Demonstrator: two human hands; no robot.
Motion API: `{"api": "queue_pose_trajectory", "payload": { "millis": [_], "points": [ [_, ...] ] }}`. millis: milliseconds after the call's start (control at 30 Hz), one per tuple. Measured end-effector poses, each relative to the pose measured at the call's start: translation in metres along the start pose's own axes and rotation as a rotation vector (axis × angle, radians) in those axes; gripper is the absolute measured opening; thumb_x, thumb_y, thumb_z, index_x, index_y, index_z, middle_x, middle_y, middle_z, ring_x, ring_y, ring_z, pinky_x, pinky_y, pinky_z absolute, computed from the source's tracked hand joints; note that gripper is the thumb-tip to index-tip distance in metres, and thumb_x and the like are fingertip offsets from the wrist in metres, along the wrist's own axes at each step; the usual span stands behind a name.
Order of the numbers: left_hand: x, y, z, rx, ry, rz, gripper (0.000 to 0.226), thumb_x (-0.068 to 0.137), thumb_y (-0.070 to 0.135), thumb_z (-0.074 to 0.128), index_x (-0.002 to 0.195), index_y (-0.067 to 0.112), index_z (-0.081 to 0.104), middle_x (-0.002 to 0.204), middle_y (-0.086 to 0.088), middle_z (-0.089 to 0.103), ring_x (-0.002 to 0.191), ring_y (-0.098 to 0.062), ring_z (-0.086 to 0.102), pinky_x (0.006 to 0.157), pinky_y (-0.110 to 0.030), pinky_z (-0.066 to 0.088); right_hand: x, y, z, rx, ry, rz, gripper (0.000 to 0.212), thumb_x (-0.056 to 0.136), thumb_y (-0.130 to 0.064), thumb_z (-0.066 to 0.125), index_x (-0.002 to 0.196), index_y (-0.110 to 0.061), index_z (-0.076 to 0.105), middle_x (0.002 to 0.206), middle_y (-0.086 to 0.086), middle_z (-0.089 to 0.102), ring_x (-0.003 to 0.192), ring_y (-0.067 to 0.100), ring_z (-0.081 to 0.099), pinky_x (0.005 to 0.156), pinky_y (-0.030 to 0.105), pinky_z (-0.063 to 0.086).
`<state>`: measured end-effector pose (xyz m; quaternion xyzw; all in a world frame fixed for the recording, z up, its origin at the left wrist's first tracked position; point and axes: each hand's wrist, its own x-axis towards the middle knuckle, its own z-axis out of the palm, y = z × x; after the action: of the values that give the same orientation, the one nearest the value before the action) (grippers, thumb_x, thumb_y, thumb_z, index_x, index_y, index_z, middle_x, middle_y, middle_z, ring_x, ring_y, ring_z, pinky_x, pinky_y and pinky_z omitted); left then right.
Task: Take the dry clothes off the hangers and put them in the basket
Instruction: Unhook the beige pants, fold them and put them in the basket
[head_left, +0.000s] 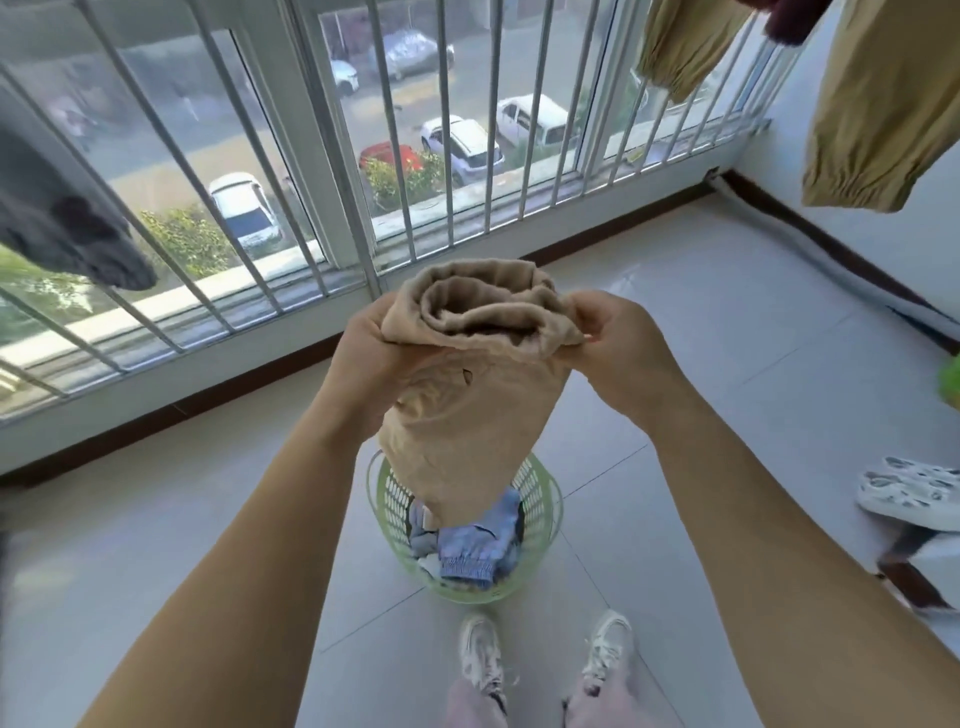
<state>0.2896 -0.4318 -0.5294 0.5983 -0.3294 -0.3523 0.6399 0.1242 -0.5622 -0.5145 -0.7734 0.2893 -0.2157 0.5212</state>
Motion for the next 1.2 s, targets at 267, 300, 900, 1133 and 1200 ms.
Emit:
{"api": "queue_pose_trajectory", "payload": {
  "millis": [267, 300, 900, 1133, 1200],
  "points": [
    [0.004, -0.050, -0.025, 0.047, 0.048, -0.041, 0.047, 0.053, 0.023, 0.079, 0.096, 0.010, 0.065, 0.086, 0.002, 0.071, 0.082, -0.014, 0.063, 0.072, -0.024, 0.053, 0.021, 0.041, 0.041, -0.020, -0.026, 0.035, 0.007, 0.063, -0.040, 0.067, 0.069, -0.041, 0.063, 0.067, -0.011, 0.058, 0.072, 0.012, 0.054, 0.068, 0.037, 0.046],
    [0.004, -0.063, -0.027, 0.055, 0.050, -0.069, 0.046, 0.054, 0.021, 0.079, 0.097, 0.011, 0.066, 0.088, -0.002, 0.070, 0.084, -0.016, 0.063, 0.073, -0.027, 0.053, 0.022, 0.054, 0.045, -0.034, -0.032, 0.051, 0.009, 0.062, -0.043, 0.064, 0.068, -0.037, 0.062, 0.069, -0.009, 0.057, 0.074, 0.014, 0.053, 0.072, 0.038, 0.047],
    [-0.061, -0.325, -0.019, 0.101, -0.170, -0.846, 0.044, 0.075, 0.004, 0.073, 0.112, 0.025, 0.065, 0.107, 0.001, 0.070, 0.104, -0.017, 0.064, 0.081, -0.027, 0.053, -0.042, 0.332, 0.126, -0.188, -0.602, 0.690, 0.014, 0.077, 0.000, 0.065, 0.071, -0.008, 0.056, 0.069, 0.001, 0.047, 0.072, 0.014, 0.041, 0.064, 0.028, 0.031],
    [0.008, -0.377, -0.031, 0.076, -0.083, -0.751, 0.044, 0.078, 0.006, 0.071, 0.115, 0.028, 0.062, 0.110, 0.004, 0.069, 0.102, -0.010, 0.065, 0.084, -0.030, 0.055, 0.031, 0.377, 0.145, -0.180, -0.557, 0.673, 0.019, 0.080, -0.001, 0.062, 0.072, -0.016, 0.055, 0.071, -0.003, 0.054, 0.068, 0.010, 0.046, 0.059, 0.023, 0.037],
    [0.026, -0.391, -0.036, 0.085, -0.009, -0.735, 0.044, 0.075, 0.000, 0.071, 0.110, 0.025, 0.064, 0.102, 0.008, 0.070, 0.091, -0.003, 0.066, 0.072, -0.017, 0.053, 0.055, 0.384, 0.151, -0.221, -0.529, 0.638, 0.024, 0.081, -0.004, 0.061, 0.068, -0.021, 0.049, 0.069, -0.007, 0.050, 0.067, 0.010, 0.045, 0.058, 0.022, 0.036]
  ]
}}
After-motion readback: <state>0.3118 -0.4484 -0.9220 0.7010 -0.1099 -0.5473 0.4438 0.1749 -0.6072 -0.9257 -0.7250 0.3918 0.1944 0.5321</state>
